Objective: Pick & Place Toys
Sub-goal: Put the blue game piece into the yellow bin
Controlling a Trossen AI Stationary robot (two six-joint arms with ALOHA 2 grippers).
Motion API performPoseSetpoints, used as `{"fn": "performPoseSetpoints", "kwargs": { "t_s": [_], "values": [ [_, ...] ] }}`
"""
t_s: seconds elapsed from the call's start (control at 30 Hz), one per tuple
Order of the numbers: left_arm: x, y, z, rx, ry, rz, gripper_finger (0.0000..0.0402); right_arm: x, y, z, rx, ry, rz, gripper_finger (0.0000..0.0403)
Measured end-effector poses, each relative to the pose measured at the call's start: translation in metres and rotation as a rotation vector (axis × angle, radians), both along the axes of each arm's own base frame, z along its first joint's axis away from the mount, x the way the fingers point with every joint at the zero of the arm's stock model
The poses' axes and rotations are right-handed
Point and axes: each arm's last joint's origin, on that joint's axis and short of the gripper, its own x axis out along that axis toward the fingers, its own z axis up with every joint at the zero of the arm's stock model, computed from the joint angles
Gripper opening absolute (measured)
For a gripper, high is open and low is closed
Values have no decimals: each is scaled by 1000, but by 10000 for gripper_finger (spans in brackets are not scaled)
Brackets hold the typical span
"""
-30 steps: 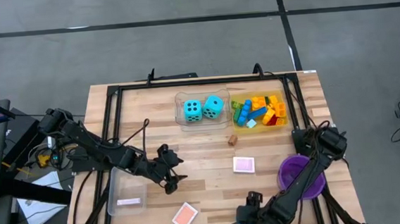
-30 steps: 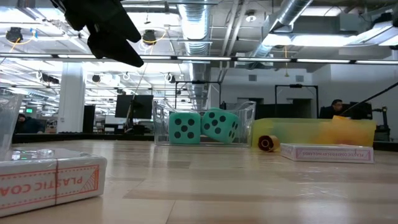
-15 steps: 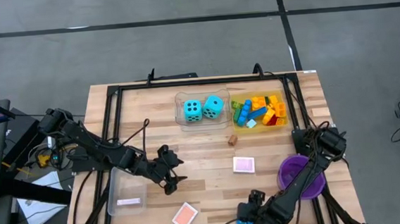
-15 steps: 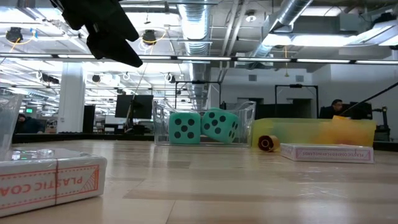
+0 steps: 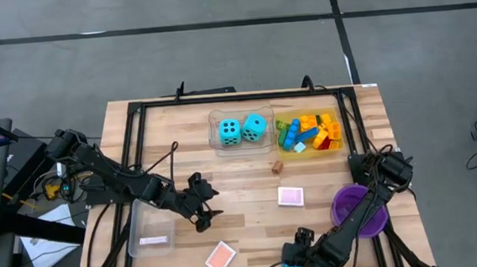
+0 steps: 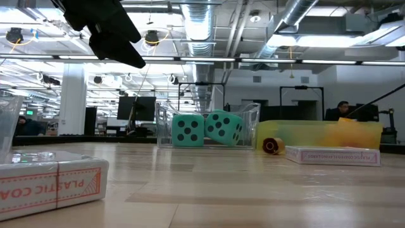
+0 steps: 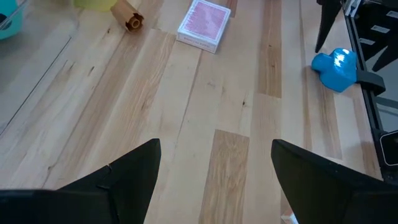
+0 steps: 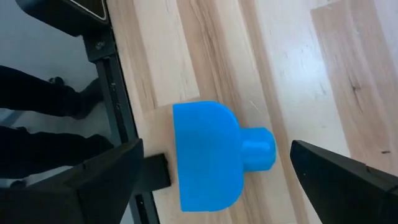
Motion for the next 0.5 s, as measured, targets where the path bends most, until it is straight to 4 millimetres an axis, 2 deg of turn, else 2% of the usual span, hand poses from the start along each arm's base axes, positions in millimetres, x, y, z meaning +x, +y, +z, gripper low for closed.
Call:
{"fn": "performPoseSetpoints", "kwargs": {
  "t_s": [0.5],
  "values": [
    [0,0,0,0,0,0,301,4,-8,-1,-29,8,-20,397]
  ]
}}
